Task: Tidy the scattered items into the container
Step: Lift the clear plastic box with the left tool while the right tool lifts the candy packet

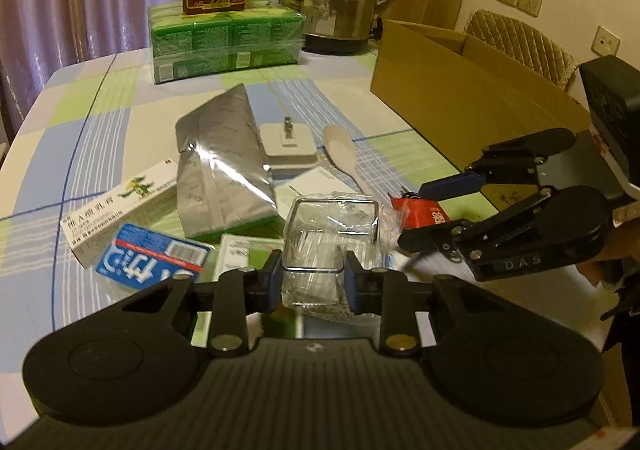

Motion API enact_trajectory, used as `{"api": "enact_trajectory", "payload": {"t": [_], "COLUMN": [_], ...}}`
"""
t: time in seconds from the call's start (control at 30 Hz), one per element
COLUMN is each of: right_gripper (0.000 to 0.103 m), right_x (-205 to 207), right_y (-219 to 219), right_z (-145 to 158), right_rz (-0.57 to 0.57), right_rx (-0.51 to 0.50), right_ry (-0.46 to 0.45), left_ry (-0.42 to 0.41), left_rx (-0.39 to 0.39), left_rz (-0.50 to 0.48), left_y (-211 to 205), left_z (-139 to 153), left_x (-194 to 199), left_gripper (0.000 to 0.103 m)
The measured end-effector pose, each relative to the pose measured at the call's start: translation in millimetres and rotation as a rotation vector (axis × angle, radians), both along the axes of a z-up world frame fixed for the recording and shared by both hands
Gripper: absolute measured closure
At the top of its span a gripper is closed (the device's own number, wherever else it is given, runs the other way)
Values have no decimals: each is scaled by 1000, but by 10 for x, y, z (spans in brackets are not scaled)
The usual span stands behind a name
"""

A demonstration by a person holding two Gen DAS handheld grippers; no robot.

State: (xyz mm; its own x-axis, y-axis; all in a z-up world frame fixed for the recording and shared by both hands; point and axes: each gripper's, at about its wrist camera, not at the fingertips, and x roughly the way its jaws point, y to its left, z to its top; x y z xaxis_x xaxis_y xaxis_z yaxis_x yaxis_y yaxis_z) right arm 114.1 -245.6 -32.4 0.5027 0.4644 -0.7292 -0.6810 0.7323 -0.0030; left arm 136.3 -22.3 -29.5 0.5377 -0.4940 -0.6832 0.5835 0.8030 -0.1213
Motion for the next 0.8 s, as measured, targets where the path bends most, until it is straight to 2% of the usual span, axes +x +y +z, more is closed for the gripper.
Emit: {"api": "enact_trajectory", "payload": {"t": [0.1, 0.3, 0.37, 0.43, 0.6, 0.67, 0.8], "right_gripper": [54, 51, 29, 18, 18, 18, 22], "right_x": [-161, -549, -622, -677, -689, -696, -740], "right_y": [-86, -198, -251, -326, -417, -380, -218], "right_z": [10, -9, -5, -2, -84, -90, -56], "right_rz": [-1, 95, 49, -44, -248, -276, -242], "right_rx": [-2, -75, -66, -33, 45, 56, 37], "right_ry": [12, -19, -17, 8, 134, 124, 48], "left_ry": [5, 5, 2, -9, -27, -31, -39], "left_rx": [-11, -20, -22, -18, -31, -30, -36], "left_rz": [13, 27, 43, 62, 110, 128, 163], "left_y": [-22, -54, -58, -66, -83, -90, -65], "left_z": [6, -13, -22, -21, 10, 17, 23], "left_x": [-112, -323, -381, -432, -535, -552, -578], "left_gripper": [77, 77, 77, 77, 77, 77, 77]}}
